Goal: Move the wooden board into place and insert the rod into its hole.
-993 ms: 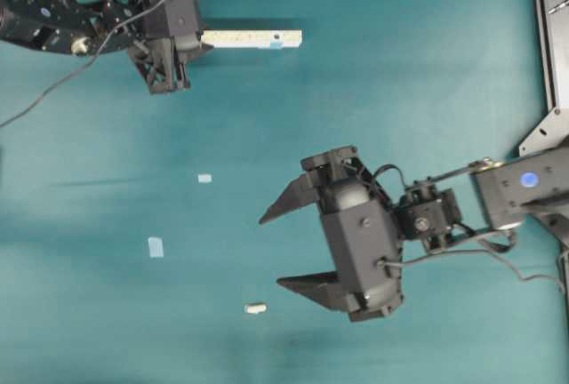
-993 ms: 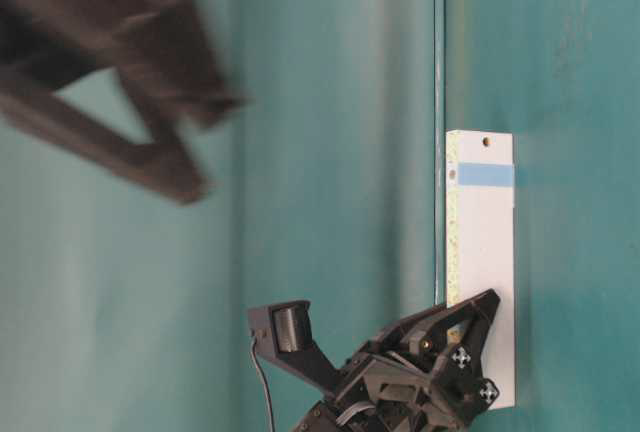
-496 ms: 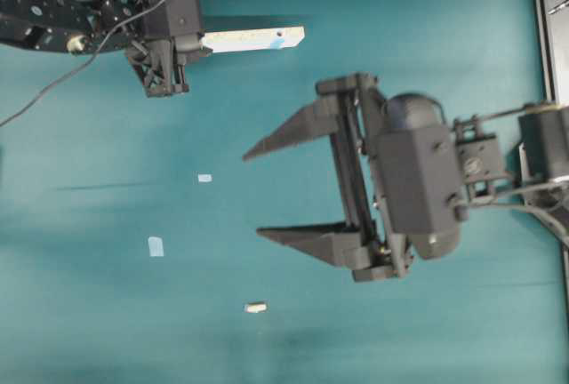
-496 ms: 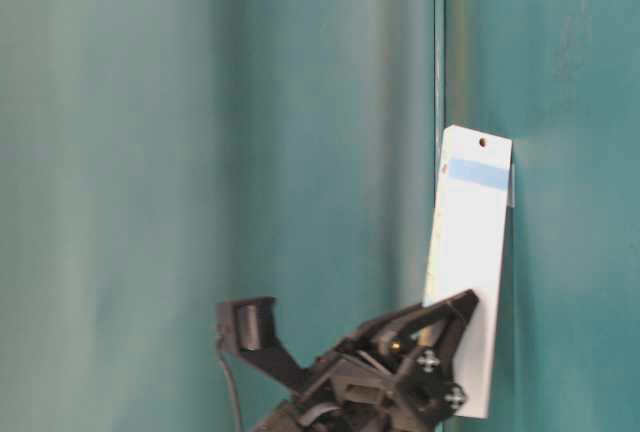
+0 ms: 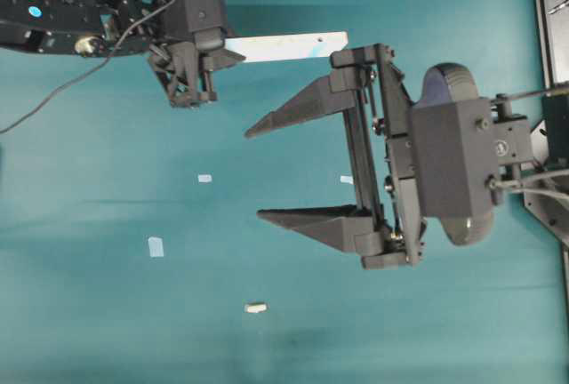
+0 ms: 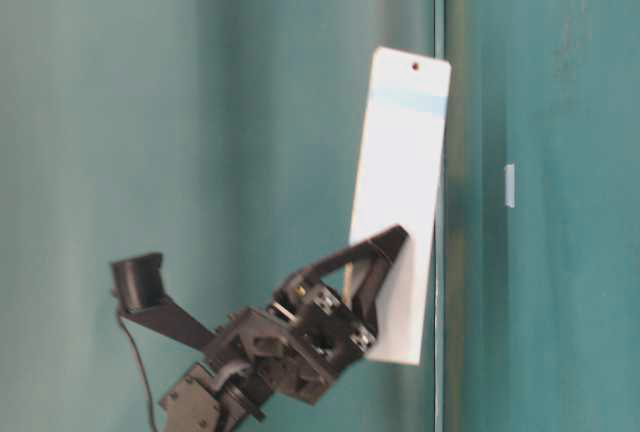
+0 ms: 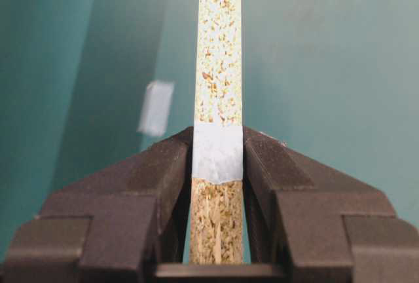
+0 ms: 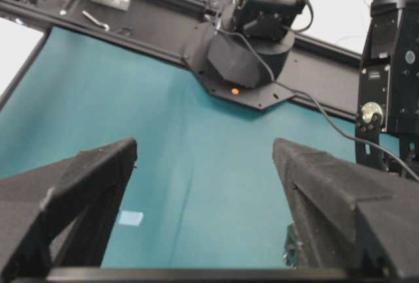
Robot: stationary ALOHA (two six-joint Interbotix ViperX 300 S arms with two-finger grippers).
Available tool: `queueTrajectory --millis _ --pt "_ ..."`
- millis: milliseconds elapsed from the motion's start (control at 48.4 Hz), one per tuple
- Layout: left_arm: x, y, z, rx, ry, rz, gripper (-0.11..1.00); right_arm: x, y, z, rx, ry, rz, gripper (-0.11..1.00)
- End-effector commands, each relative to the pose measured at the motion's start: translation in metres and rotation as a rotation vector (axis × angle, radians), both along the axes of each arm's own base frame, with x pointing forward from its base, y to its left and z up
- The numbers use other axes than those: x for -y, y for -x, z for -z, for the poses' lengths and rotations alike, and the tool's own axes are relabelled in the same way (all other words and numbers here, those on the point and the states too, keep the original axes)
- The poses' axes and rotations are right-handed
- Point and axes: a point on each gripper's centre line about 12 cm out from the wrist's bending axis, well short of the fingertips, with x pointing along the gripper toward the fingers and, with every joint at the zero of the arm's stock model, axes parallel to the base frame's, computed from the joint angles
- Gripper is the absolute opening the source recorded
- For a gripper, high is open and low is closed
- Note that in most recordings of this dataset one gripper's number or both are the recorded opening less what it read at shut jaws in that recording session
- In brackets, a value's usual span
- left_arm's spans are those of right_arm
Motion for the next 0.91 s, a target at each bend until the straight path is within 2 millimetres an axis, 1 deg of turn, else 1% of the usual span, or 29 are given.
queueTrajectory --millis 0,248,414,641,889 --pt "0.011 -0.014 -0.029 0.085 0.007 0.014 0.22 0.002 0.006 -0.020 0.051 -0.010 0.003 0.97" --pt "0.049 -0.042 -0.037 0.125 0.050 0.081 0.22 0.003 0.007 -0.023 0.060 -0.008 0.003 0.97" --pt "0.072 -0.063 -0.032 0.131 0.071 0.126 0.22 0.003 0.007 -0.024 0.063 -0.009 0.003 0.97" --pt "0.089 -0.091 -0.014 0.122 0.077 0.165 0.22 0.003 0.007 -0.025 0.064 -0.009 0.003 0.97" --pt "0.104 -0.118 -0.004 0.134 0.078 0.197 0.22 0.003 0.007 -0.026 0.067 -0.010 0.003 0.97"
